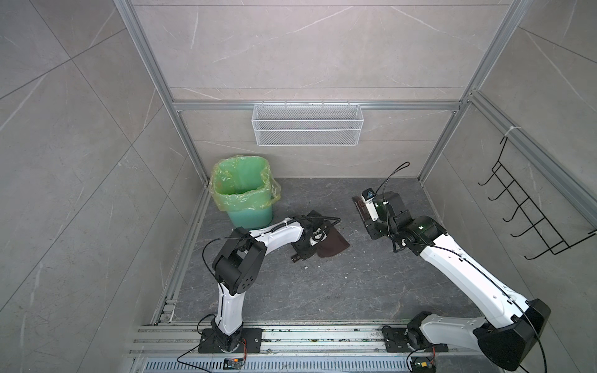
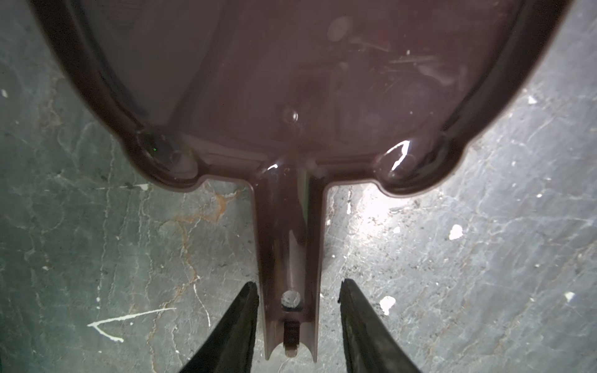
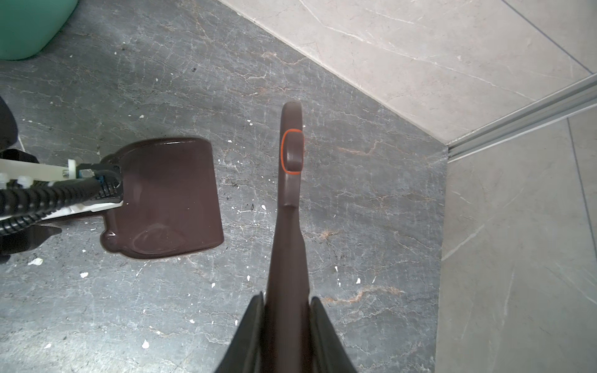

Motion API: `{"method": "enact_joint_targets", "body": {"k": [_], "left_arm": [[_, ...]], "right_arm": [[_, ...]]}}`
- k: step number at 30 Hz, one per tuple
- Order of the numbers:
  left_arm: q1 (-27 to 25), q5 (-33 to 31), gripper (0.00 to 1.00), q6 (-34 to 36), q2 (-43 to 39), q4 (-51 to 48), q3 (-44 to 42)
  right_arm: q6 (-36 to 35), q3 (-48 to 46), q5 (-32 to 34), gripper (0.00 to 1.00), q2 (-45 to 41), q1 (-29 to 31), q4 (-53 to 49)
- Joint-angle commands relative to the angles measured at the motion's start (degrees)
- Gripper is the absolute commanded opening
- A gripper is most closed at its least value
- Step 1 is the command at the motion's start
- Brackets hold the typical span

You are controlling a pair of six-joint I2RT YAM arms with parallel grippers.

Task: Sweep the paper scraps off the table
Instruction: 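Lower the dustpan beside the bin while the right gripper moves the broom out, then release the dustpan with the left gripper while the right brings the broom over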

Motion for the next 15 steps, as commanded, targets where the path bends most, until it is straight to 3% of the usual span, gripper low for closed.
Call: {"method": "enact_joint_targets", "body": {"k": [1,13,15], "left_arm": [[-0.04,-0.29,0.45,-2.07,-4.15,1.06,-0.68],[0.2,-2.89,0.49,-5.46,-14.82,3.75,-4.95],[0.41,-3.77,0.54,-6.4,-16.92,4.39,-6.19]], "right_arm": [[-1.05,0.25,-1.45,0.0,0.39,0.35,1.47],[-3.11,1.84,-0.95,0.0,1.98,2.33,1.72],[-3.64,2.73,-0.12,0.0,2.84,2.76,1.82]]}}
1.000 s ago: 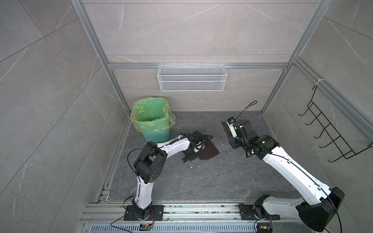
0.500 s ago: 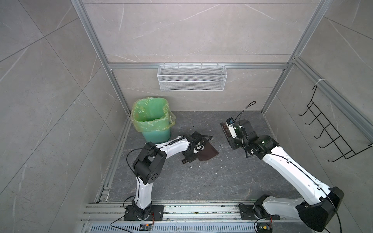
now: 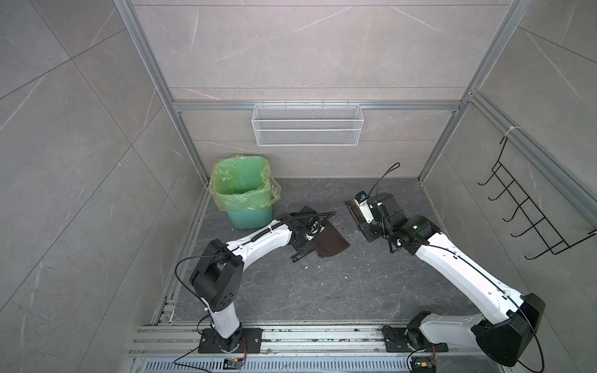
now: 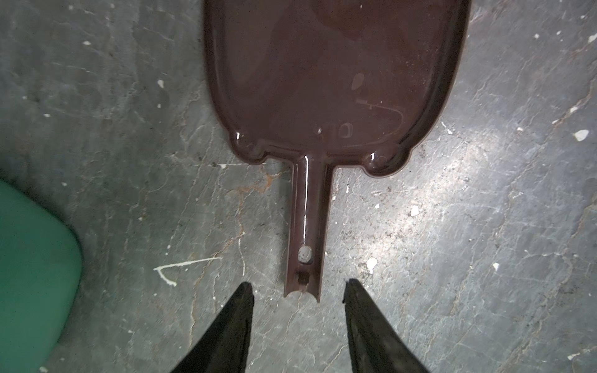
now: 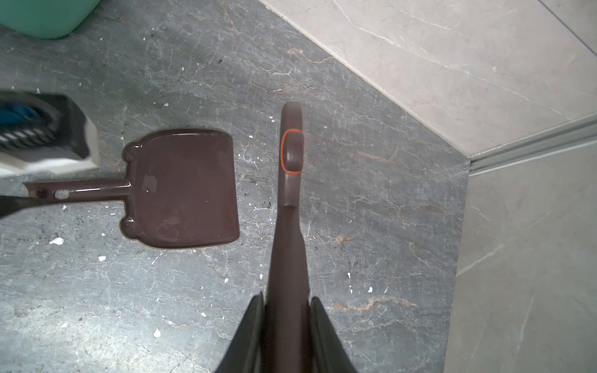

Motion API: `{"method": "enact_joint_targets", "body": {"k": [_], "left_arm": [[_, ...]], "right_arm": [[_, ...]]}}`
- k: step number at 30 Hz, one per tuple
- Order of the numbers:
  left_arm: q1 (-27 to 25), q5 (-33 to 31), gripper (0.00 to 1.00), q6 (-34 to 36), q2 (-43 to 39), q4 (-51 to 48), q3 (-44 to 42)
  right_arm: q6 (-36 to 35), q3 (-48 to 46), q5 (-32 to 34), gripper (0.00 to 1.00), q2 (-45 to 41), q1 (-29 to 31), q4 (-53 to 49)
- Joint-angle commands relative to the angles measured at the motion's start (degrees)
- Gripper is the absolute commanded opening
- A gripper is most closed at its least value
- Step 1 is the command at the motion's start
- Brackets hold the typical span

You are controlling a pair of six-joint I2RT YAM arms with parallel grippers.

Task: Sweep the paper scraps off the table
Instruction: 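Release the dustpan with the left gripper while the right brings the broom over, then lay the broom onto the dustpan with the right gripper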

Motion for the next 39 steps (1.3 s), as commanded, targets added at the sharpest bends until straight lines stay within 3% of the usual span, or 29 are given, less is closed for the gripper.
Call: {"method": "enact_joint_targets", "body": {"k": [1,21,39], "left_arm": [[0.61,-2.49,0.55,-3.33,-5.11,1.61,-2.01],[11.39,-10.94,0.7,-13.01,-37.63,12.0,-25.94],[12.8,-15.72,0.72,-15.13,-42.82,12.99,-30.46]], "right_arm": [[-1.98,3.08,1.77,0.0,1.56,1.13,1.53],[-13.78,11.13,14.41,0.0,15.02,11.49,-3.13],[-15.24,8.48,24.42,0.0,23.75,18.36,-3.34]]}}
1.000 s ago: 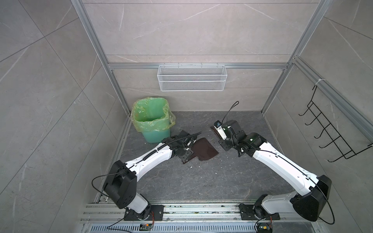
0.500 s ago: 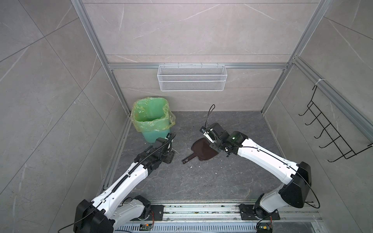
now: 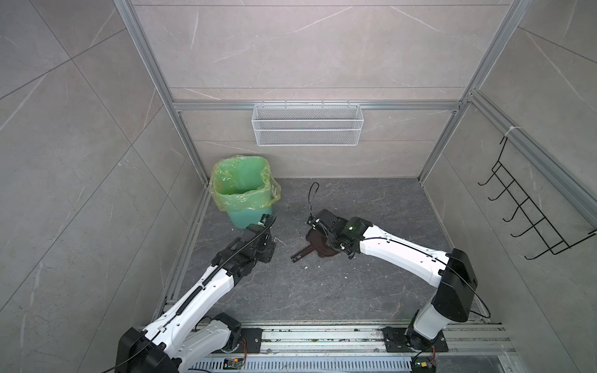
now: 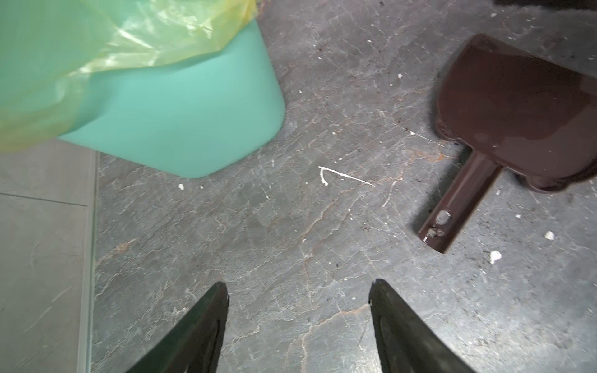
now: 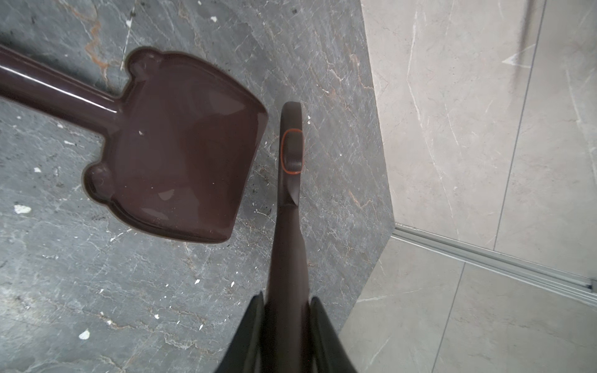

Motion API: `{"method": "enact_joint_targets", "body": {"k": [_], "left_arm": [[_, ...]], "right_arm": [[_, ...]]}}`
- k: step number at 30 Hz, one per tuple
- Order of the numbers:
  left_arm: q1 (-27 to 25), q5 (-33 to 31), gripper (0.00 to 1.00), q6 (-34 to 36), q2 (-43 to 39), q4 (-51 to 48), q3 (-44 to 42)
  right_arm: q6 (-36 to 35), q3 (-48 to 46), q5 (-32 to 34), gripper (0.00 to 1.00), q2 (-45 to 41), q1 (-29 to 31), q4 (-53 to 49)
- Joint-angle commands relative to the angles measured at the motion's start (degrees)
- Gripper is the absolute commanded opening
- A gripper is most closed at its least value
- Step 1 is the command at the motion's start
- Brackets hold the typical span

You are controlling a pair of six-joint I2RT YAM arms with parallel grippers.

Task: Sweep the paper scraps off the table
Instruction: 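Lay the broom onto the dustpan with the right gripper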

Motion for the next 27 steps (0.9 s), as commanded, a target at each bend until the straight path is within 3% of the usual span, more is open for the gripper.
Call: {"method": "enact_joint_targets", "body": {"k": [1,18,27], "left_arm": [[0.36,-2.28,0.72,-1.92,-2.73,1.04,-0.79],[0.34,-3.17,0.72,-2.91,-6.16,-1.05,-2.62],[0.32,-3.38,0.72,-2.87,-6.93,-1.4,-2.94]], "right_arm": [[-0.5,-0.7,3.91,0.0,1.08,1.08,-0.02],[3.32,-2.27,-0.34,0.04,4.06,4.9,0.14],[6.89,-2.04,-5.41,0.23,4.77,6.36,-1.4]]}}
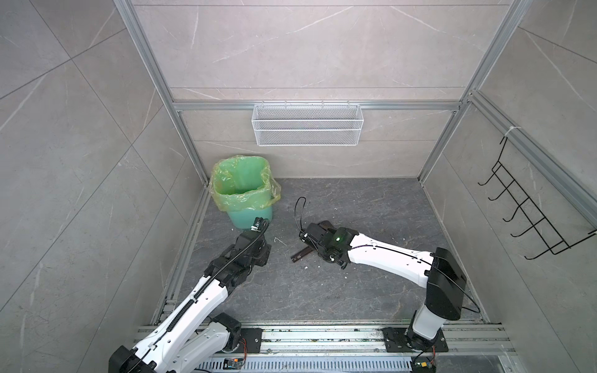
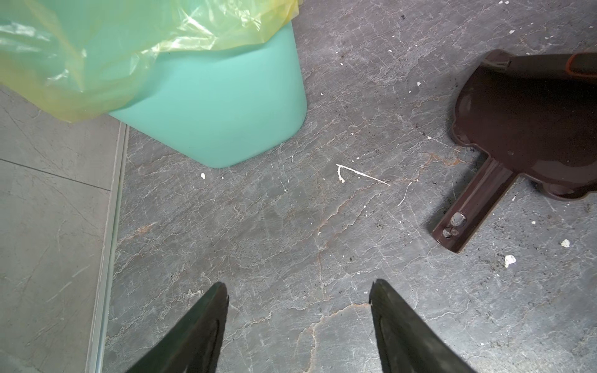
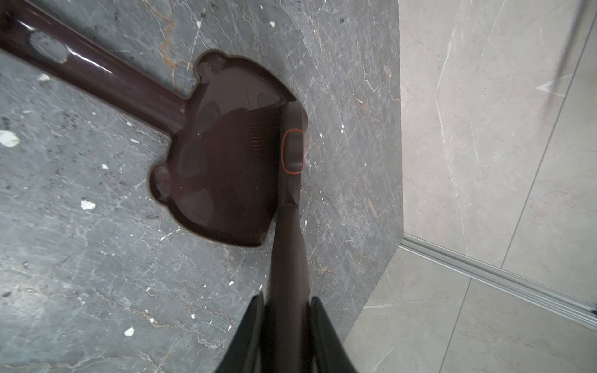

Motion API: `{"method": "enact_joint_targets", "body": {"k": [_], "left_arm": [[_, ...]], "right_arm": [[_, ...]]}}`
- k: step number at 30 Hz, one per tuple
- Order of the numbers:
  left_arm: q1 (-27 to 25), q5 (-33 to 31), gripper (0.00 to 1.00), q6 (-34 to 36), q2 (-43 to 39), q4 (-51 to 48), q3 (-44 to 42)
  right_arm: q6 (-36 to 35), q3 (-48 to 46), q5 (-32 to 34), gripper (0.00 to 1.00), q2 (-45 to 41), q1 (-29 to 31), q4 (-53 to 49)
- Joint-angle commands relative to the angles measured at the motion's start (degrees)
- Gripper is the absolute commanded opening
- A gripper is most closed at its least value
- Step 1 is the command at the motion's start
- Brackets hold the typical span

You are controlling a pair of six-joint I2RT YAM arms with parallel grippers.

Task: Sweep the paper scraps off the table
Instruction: 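Lay the broom onto the dustpan with the right gripper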

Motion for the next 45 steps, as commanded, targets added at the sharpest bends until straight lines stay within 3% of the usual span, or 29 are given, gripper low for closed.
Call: {"method": "enact_joint_targets", "body": {"k": [1,16,45], "left_arm": [[0.35,-0.68,0.72,-1.23,-1.07,-0.72,-0.22],[0.32,0.28,0.72,-1.72,-1.07,-0.51,-0.24],[0.32,-0.7,0.72,-2.61,-2.49,0.4,-2.73]], "right_arm": [[3.64,-0.57,-5.94,0.25,1.62,1.12,-1.43],[12.29,-6.06,-21.43,0.34,-0.39,1.92,3.02],[16.83,-8.23,-35.46,0.51,4.65,2.37,2.04]]}}
